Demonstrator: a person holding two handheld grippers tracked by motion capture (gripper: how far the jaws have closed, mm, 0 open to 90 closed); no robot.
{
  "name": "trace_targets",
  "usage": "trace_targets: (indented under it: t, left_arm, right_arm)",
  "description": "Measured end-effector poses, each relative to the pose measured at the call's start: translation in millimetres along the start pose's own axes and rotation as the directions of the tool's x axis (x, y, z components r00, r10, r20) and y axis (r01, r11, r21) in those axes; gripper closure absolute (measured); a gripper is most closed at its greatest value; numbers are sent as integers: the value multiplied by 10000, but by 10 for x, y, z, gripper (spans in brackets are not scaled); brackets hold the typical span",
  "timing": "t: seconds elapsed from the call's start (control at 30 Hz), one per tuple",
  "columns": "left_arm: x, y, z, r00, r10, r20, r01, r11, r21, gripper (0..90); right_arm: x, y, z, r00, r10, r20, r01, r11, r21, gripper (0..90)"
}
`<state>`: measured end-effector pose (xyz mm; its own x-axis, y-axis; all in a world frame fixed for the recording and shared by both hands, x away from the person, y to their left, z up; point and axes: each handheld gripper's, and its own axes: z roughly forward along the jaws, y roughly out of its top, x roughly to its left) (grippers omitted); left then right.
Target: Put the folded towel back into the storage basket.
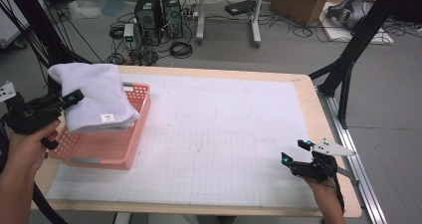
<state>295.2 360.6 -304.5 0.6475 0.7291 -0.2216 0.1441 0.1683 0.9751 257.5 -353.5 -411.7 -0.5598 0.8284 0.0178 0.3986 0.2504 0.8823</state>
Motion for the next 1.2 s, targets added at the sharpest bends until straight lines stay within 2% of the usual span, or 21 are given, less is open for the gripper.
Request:
trace_targets:
  t: [0.5,0.87,1.1,1.2]
  left_arm:
    - [220,-205,-159,9977,-528,-422,531,9986,54,725]
    - [315,-422,-97,9947,-943,-420,966,9937,575,720]
    - [345,-536,-37,9940,-978,-497,1029,9882,1132,720]
    - [352,-557,-24,9939,-999,-469,1049,9873,1194,720]
  right_arm:
    - [32,-1,45,10000,-43,16,43,9999,163,189]
    - [39,-7,59,10000,-42,57,41,9998,218,189]
    - [39,-11,63,10000,4,56,-5,9997,243,188]
    - [35,-14,61,10000,-16,60,14,9998,217,189]
